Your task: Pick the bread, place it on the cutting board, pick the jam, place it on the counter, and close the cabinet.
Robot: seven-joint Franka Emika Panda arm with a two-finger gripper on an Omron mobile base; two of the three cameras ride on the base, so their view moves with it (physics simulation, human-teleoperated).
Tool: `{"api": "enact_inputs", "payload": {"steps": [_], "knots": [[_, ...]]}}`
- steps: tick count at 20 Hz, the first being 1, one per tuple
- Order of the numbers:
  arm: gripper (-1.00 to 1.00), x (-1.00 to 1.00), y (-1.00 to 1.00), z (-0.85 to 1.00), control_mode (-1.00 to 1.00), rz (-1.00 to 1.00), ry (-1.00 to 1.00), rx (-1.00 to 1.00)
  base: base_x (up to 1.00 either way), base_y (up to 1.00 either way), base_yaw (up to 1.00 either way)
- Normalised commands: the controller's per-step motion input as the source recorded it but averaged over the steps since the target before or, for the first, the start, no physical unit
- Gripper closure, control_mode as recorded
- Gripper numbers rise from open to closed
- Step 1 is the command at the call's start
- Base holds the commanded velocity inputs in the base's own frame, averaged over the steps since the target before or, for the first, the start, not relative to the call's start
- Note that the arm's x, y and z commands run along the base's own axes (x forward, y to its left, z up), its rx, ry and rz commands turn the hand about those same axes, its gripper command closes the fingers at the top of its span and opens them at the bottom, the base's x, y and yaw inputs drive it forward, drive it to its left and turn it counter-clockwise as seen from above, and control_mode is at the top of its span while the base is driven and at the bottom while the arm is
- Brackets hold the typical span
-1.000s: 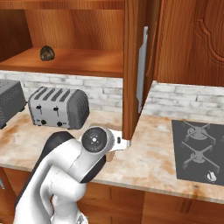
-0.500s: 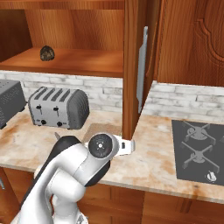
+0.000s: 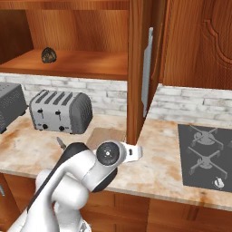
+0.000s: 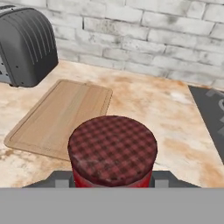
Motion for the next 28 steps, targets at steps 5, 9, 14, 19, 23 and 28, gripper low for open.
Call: {"api": "enact_inputs", "payload": {"steps": [5,9,14,19,23,28], "knots": [[1.0,0.27,-0.05,-0.26,-1.0,0.0,0.0,-0.02,0.0,0.0,0.0],[1.0,0.31,-0.05,-0.31,-1.0,0.0,0.0,-0.02,0.0,0.0,0.0],[1.0,0.22,-0.11,-0.3,-1.0,0.0,0.0,0.0,0.0,0.0,0.0],[1.0,0.02,-0.19,-0.23,-1.0,0.0,-0.06,0.0,0.0,0.0,0.0],[1.0,0.09,-0.23,-0.21,-1.0,0.0,-0.04,0.0,0.0,0.0,0.0],[1.0,0.17,-0.21,-0.17,-1.0,0.0,-0.02,0.0,0.0,0.0,0.0]]}}
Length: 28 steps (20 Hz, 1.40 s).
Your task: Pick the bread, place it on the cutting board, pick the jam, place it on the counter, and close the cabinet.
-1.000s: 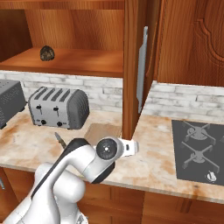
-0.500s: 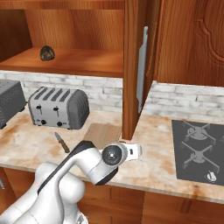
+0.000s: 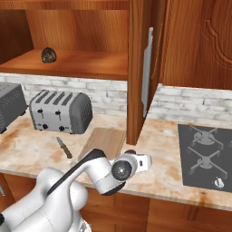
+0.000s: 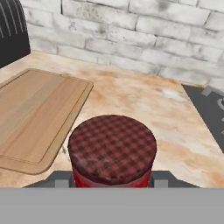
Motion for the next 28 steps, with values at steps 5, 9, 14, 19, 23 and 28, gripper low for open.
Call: {"api": "enact_inputs", "payload": {"steps": [5,9,14,19,23,28], "knots": [[1.0,0.35,-0.1,-0.09,-1.0,-0.01,-0.01,0.0,0.0,0.0,0.0],[1.0,0.37,-0.09,-0.07,-1.0,-0.02,0.0,0.0,0.0,0.0,0.0],[1.0,0.31,-0.11,-0.04,-1.0,-0.01,0.0,0.0,0.0,0.0,0.0],[1.0,0.16,-0.19,-0.07,-1.0,0.0,0.0,0.04,0.0,0.0,0.0],[1.0,0.06,-0.15,-0.06,-1.0,0.0,-0.01,0.04,0.0,0.0,0.0],[1.0,0.0,-0.07,-0.05,-1.0,0.0,-0.02,0.04,0.0,0.0,0.0]]}}
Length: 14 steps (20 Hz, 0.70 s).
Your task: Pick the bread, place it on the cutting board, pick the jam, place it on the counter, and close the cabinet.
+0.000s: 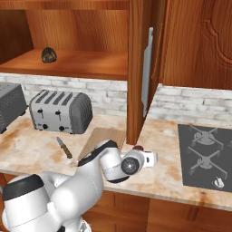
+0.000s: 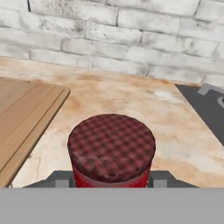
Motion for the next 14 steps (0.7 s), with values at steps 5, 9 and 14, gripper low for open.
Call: {"api": "enact_inputs", "payload": {"steps": [5,9,14], "knots": [[1.0,0.0,0.0,0.0,-1.0,0.0,0.0,0.01,0.0,0.0,0.0],[1.0,0.0,0.0,-0.03,-1.0,0.0,0.0,0.0,0.0,0.0,0.0],[1.0,0.08,0.0,-0.11,-1.0,0.0,0.0,0.0,0.0,0.0,0.0]]}}
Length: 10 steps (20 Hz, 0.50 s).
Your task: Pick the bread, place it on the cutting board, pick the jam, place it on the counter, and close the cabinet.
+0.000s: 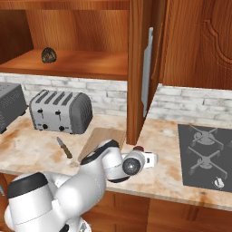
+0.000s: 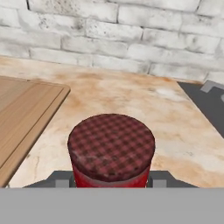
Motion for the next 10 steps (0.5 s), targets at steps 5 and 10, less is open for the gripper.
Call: {"api": "enact_inputs", "payload": {"steps": [5,10], "knots": [[1.0,0.05,0.0,-0.18,-1.0,0.0,0.0,0.0,0.0,0.0,0.0],[1.0,0.05,0.0,-0.16,-1.0,0.0,0.0,0.0,0.0,0.0,0.0]]}}
